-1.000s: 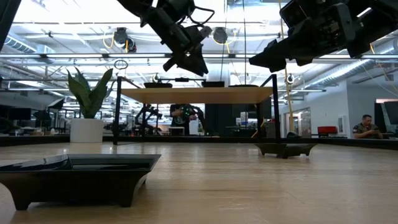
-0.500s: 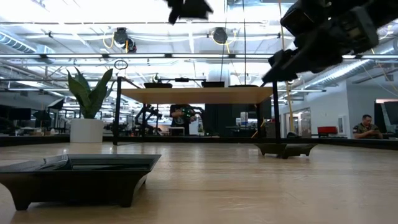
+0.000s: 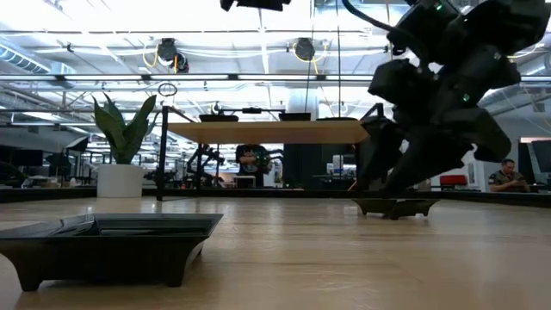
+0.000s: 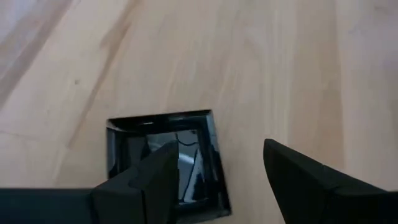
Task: Pick & Place Mini shaped plates
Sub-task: Stack the black square plate on top of the other black square plates on the shelf
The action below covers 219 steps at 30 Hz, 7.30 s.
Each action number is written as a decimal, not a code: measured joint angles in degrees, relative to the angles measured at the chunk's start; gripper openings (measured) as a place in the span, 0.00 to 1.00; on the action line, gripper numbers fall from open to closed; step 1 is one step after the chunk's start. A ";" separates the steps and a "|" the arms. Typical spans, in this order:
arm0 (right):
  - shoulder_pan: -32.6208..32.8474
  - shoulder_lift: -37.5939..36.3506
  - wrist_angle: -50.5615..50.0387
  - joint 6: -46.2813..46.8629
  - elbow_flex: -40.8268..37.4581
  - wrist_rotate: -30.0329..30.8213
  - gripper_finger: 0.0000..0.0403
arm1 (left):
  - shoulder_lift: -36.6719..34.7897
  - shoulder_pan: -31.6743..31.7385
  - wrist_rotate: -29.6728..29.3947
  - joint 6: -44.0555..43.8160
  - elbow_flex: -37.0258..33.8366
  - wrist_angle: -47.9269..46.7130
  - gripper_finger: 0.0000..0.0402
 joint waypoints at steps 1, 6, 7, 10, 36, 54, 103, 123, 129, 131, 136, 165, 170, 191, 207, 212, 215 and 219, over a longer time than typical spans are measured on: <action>-0.31 0.41 -0.04 -0.06 0.14 -0.68 0.55 | -0.48 0.03 0.03 0.55 -1.18 2.33 0.34; -2.26 1.85 -0.25 1.29 0.92 -5.70 0.55 | -4.88 0.33 1.39 2.02 -12.14 13.26 0.39; -2.35 1.81 -0.51 1.32 0.92 -5.87 0.55 | -6.14 0.37 1.57 2.33 -14.71 15.30 0.39; -2.58 1.83 -1.48 1.84 0.90 -5.83 0.55 | -8.92 -0.14 1.62 2.09 -20.11 22.09 0.39; -4.47 2.61 -4.09 2.82 0.85 -5.68 0.12 | -14.69 -8.52 1.63 0.61 -30.27 28.55 0.38; -4.41 -6.43 -4.25 -0.20 2.74 -5.69 0.00 | -14.69 -8.63 1.68 0.45 -30.27 28.33 0.38; -44.01 10.31 -47.69 -9.62 54.28 -29.11 0.03 | -14.67 -11.61 -0.18 0.98 -30.25 22.17 0.38; -35.53 2.49 -49.57 -10.88 53.81 -23.64 0.41 | -16.24 -20.04 3.79 -18.07 -27.76 -7.07 0.38; -25.68 -4.16 -48.62 -10.83 52.62 -23.64 0.39 | -10.23 -33.71 9.71 -52.82 -28.02 -22.59 0.38; -22.37 -6.51 -46.52 -10.83 50.73 -23.62 0.39 | -6.73 -37.86 12.86 -63.11 -28.15 -22.89 0.38; -15.74 -12.91 -36.40 -10.75 41.75 -23.58 0.39 | 0.93 -45.14 25.10 -86.65 -28.07 -18.67 0.38; -9.98 -31.33 -6.81 -13.92 10.38 -23.66 0.39 | 12.55 -56.76 29.76 -128.28 -27.87 -11.92 0.38; -9.98 -31.33 -5.66 -13.77 10.38 -23.64 0.38 | 12.63 -56.76 28.06 -127.74 -27.96 -13.47 0.38; -9.98 -31.31 -4.22 -12.67 10.38 -23.50 0.38 | 3.65 -43.94 0.57 -105.21 -28.07 -29.26 0.38; -9.98 -31.31 -4.42 -11.49 10.38 -23.53 0.37 | 4.98 -45.48 15.66 -128.64 -29.81 -32.66 0.38; -9.99 -31.31 -4.39 -11.29 10.38 -23.60 0.37 | 4.92 -45.30 12.73 -129.74 -31.89 -32.34 0.38; -9.99 -31.31 -4.39 -11.09 10.38 -23.58 0.37 | 4.90 -45.28 10.68 -129.57 -31.89 -31.72 0.38; -10.00 -31.31 -4.38 -11.07 10.38 -23.55 0.37 | 4.90 -45.29 10.68 -129.40 -31.89 -30.39 0.38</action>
